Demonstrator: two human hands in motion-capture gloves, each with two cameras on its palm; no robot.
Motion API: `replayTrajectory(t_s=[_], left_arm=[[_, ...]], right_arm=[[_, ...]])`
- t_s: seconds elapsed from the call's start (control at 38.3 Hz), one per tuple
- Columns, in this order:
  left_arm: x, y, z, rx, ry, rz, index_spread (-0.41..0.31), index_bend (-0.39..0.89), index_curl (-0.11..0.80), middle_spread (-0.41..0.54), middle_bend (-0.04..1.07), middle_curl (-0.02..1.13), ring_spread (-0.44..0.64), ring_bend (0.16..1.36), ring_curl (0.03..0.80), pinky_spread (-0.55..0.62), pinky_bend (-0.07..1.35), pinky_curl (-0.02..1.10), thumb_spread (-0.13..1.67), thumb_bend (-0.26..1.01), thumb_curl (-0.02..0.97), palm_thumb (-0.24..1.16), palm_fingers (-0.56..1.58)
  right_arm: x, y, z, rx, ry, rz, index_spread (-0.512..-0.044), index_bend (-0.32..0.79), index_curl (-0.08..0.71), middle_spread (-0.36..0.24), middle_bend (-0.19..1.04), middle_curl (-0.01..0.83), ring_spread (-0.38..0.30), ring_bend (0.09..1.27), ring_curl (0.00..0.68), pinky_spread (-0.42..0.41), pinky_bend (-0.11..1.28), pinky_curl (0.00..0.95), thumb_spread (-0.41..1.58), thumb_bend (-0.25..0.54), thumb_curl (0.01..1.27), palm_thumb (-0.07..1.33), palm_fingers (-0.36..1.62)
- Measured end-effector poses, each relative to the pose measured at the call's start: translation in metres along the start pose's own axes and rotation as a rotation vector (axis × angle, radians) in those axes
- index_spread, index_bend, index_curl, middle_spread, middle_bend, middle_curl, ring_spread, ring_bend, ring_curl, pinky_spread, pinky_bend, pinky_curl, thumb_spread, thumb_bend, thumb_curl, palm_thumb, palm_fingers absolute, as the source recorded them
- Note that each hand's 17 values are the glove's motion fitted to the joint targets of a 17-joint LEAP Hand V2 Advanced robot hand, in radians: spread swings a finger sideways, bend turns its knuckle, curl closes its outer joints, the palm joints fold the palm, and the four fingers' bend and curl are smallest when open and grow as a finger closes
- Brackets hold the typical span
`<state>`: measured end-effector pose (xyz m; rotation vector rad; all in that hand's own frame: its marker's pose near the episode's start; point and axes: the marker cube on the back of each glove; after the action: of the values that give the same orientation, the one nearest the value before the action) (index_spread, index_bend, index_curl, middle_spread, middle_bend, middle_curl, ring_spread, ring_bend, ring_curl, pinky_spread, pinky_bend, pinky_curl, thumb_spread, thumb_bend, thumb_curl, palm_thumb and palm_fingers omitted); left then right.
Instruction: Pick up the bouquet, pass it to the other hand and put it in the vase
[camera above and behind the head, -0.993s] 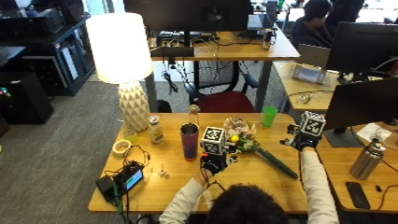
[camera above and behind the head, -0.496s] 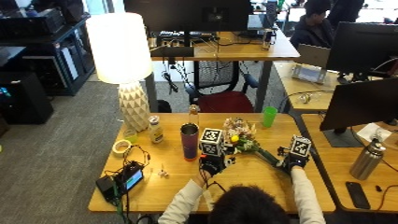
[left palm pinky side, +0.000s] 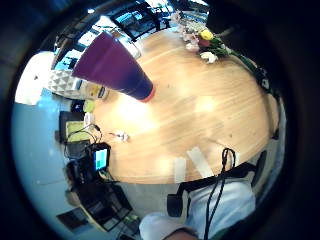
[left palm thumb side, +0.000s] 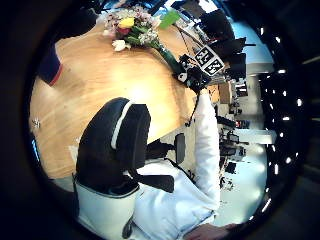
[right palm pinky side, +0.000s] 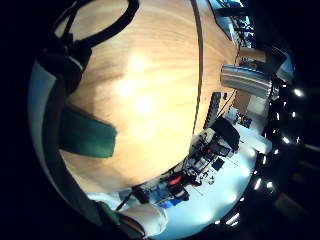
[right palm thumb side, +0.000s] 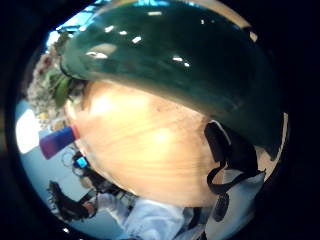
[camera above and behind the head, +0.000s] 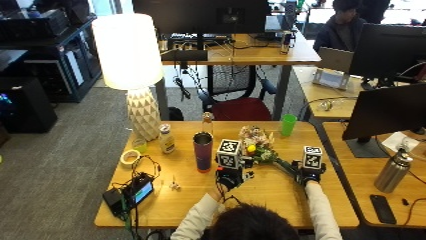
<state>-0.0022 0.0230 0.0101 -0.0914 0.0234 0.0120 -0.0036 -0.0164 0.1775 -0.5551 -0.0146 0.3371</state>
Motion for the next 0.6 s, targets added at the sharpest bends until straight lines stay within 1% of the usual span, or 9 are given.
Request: replayTrajectory(t_s=[0.16, 0.26, 0.31, 0.34, 0.39, 0.42, 0.5, 0.55, 0.6], left_arm=[[0.000, 0.000, -0.004, 0.008, 0.024, 0.019, -0.110, 0.23, 0.443, 0.038, 0.14, 0.25, 0.17, 0.38, 0.293, 0.25, 0.20, 0.35, 1.18, -0.02, 0.250, 0.23, 0.44], [-0.004, -0.004, -0.006, 0.017, 0.028, 0.014, -0.110, 0.23, 0.445, 0.038, 0.14, 0.25, 0.17, 0.38, 0.294, 0.25, 0.20, 0.35, 1.18, -0.02, 0.251, 0.23, 0.44], [-0.004, -0.003, -0.008, 0.016, 0.030, 0.013, -0.110, 0.23, 0.445, 0.038, 0.14, 0.25, 0.17, 0.38, 0.295, 0.25, 0.20, 0.35, 1.18, -0.02, 0.251, 0.23, 0.44], [-0.004, -0.003, -0.009, 0.013, 0.033, 0.012, -0.110, 0.23, 0.445, 0.038, 0.14, 0.25, 0.17, 0.38, 0.295, 0.25, 0.20, 0.35, 1.18, -0.02, 0.251, 0.23, 0.44], [-0.004, -0.003, -0.010, 0.009, 0.037, 0.012, -0.110, 0.23, 0.446, 0.038, 0.14, 0.25, 0.17, 0.38, 0.296, 0.25, 0.20, 0.35, 1.18, -0.02, 0.251, 0.23, 0.44], [-0.004, -0.003, -0.010, 0.007, 0.039, 0.013, -0.110, 0.23, 0.446, 0.038, 0.14, 0.25, 0.17, 0.38, 0.296, 0.25, 0.20, 0.35, 1.18, -0.02, 0.252, 0.23, 0.44], [-0.003, -0.002, -0.012, -0.005, 0.046, 0.017, -0.110, 0.23, 0.447, 0.038, 0.14, 0.25, 0.17, 0.38, 0.297, 0.25, 0.20, 0.35, 1.18, -0.02, 0.252, 0.23, 0.44], [-0.003, -0.003, -0.011, -0.025, 0.056, 0.018, -0.110, 0.23, 0.447, 0.038, 0.14, 0.25, 0.17, 0.37, 0.297, 0.25, 0.20, 0.35, 1.18, -0.02, 0.252, 0.23, 0.44], [-0.002, -0.003, -0.012, -0.046, 0.072, 0.022, -0.110, 0.23, 0.447, 0.038, 0.14, 0.25, 0.17, 0.37, 0.297, 0.25, 0.20, 0.35, 1.18, -0.02, 0.252, 0.23, 0.44]], right_arm=[[-0.007, 0.000, -0.002, -0.044, 0.015, 0.003, -0.223, 0.27, 0.301, -0.112, 0.34, 0.453, -0.173, 0.44, 0.351, -0.089, 0.44, 0.327, 1.04, 0.112, 0.36, 0.89, 1.01], [-0.009, 0.008, -0.006, -0.126, -0.021, -0.006, -0.210, 0.25, 0.330, -0.127, 0.32, 0.462, -0.179, 0.39, 0.353, -0.113, 0.45, 0.341, 1.06, 0.130, 0.38, 0.95, 1.05], [-0.009, 0.011, -0.007, -0.166, -0.063, -0.003, -0.204, 0.16, 0.326, -0.130, 0.29, 0.459, -0.208, 0.49, 0.388, -0.156, 0.49, 0.357, 1.05, 0.132, 0.40, 0.97, 1.17], [-0.008, 0.012, -0.007, -0.182, -0.084, 0.006, -0.201, 0.15, 0.327, -0.134, 0.29, 0.463, -0.214, 0.50, 0.390, -0.167, 0.49, 0.359, 1.04, 0.126, 0.40, 0.98, 1.18], [-0.007, 0.012, -0.006, -0.189, -0.121, 0.021, -0.194, 0.08, 0.308, -0.146, 0.34, 0.479, -0.224, 0.60, 0.420, -0.197, 0.49, 0.359, 1.02, 0.119, 0.41, 0.99, 1.27], [-0.006, 0.011, -0.006, -0.180, -0.136, 0.020, -0.192, 0.09, 0.308, -0.149, 0.33, 0.480, -0.228, 0.60, 0.420, -0.200, 0.50, 0.366, 1.02, 0.114, 0.42, 0.99, 1.25], [-0.005, 0.009, -0.006, -0.120, -0.158, 0.010, -0.189, 0.07, 0.291, -0.159, 0.39, 0.503, -0.228, 0.69, 0.453, -0.239, 0.50, 0.369, 1.00, 0.105, 0.43, 1.01, 1.29], [-0.004, 0.004, -0.008, 0.001, -0.141, 0.036, -0.182, 0.06, 0.281, -0.159, 0.41, 0.513, -0.226, 0.74, 0.472, -0.259, 0.55, 0.386, 0.95, 0.088, 0.45, 1.02, 1.30], [-0.003, -0.002, -0.013, 0.174, -0.112, 0.072, -0.181, 0.07, 0.273, -0.162, 0.45, 0.533, -0.224, 0.79, 0.492, -0.260, 0.60, 0.405, 0.91, 0.077, 0.47, 1.03, 1.33]])
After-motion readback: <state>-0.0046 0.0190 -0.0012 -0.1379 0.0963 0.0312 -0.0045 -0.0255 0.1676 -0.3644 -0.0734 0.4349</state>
